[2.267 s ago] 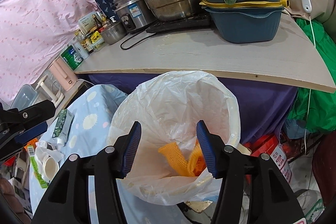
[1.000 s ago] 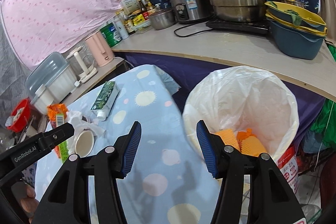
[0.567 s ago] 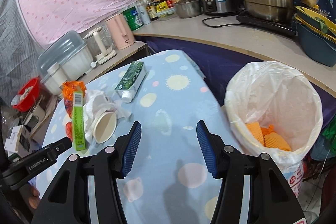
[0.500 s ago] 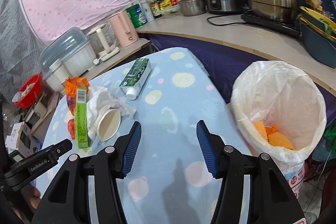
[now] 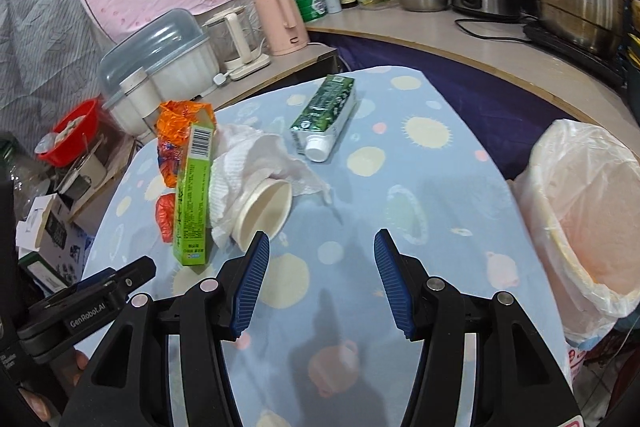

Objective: Collect trash
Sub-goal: 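Reach the right gripper toward the white tissue beside the paper cup, then close the right gripper on the white tissue and lift it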

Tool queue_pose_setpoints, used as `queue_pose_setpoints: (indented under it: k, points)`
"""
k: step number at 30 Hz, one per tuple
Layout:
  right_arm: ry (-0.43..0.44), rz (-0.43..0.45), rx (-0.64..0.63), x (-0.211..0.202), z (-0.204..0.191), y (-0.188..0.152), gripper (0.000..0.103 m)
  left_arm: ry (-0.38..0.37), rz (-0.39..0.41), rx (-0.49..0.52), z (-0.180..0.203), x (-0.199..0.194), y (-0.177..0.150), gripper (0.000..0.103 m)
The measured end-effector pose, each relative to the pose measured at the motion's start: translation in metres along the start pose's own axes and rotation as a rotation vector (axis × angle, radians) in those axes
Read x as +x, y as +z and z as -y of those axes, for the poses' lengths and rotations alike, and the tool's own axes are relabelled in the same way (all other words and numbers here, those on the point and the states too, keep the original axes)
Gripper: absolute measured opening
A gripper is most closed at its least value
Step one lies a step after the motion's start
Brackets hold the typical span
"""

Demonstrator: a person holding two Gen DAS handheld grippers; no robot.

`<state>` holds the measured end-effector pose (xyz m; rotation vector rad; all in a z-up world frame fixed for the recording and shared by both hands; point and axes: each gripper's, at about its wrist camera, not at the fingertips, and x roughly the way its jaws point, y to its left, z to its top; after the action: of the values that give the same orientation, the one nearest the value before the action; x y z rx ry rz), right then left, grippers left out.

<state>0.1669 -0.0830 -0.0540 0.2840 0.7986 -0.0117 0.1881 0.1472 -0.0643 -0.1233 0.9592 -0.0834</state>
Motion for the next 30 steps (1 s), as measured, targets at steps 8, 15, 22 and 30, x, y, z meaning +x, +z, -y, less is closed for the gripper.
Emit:
queue_pose_setpoints:
  k: [8,15,22,30]
  points:
    - [0.083,-0.014,0.011,0.037,-0.028,0.031,0.053,-0.011,-0.001,-0.018,-0.012,0.006,0.012,0.071]
    - [0.101,-0.021,0.007,0.069,-0.047,0.05,0.053,-0.019,-0.004,-0.029,-0.019,0.012,0.019,0.071]
    - [0.112,-0.051,-0.002,0.083,-0.053,0.051,0.005,-0.027,-0.018,-0.042,-0.024,0.017,0.021,0.071]
    - [0.128,-0.004,-0.003,0.037,-0.037,0.03,0.002,-0.045,-0.017,-0.04,-0.022,0.011,0.017,0.071]
